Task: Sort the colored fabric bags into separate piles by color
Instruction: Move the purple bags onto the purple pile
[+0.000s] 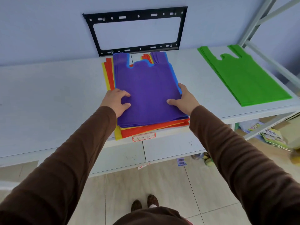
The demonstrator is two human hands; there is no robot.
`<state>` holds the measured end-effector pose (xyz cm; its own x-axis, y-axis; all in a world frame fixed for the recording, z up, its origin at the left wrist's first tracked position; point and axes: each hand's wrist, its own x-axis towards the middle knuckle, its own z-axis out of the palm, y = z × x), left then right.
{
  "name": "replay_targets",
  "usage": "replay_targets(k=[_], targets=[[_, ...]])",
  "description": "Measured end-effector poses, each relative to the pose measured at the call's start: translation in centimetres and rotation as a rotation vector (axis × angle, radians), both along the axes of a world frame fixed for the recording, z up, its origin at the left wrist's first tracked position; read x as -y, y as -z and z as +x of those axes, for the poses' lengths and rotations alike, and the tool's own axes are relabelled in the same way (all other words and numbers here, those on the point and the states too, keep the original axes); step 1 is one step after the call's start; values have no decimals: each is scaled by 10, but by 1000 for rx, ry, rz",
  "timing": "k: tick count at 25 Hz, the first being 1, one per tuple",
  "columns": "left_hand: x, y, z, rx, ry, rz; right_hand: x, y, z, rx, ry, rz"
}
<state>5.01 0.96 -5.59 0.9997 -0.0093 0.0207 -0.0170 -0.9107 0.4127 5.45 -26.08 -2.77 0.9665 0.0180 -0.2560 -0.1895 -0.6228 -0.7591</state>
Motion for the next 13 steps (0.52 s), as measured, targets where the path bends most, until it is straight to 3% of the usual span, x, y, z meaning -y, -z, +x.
replay_targets(k=[5, 8, 13], targets=[[-2, -8, -7, 30, -108, -121, -5, -19, 11, -146, 23, 492], [-10, -16, -9, 23, -252, -350, 4, -39, 18, -110, 107, 688], [5, -40, -8, -425, -423, -973, 30, -52, 22, -255, 247, 1070]])
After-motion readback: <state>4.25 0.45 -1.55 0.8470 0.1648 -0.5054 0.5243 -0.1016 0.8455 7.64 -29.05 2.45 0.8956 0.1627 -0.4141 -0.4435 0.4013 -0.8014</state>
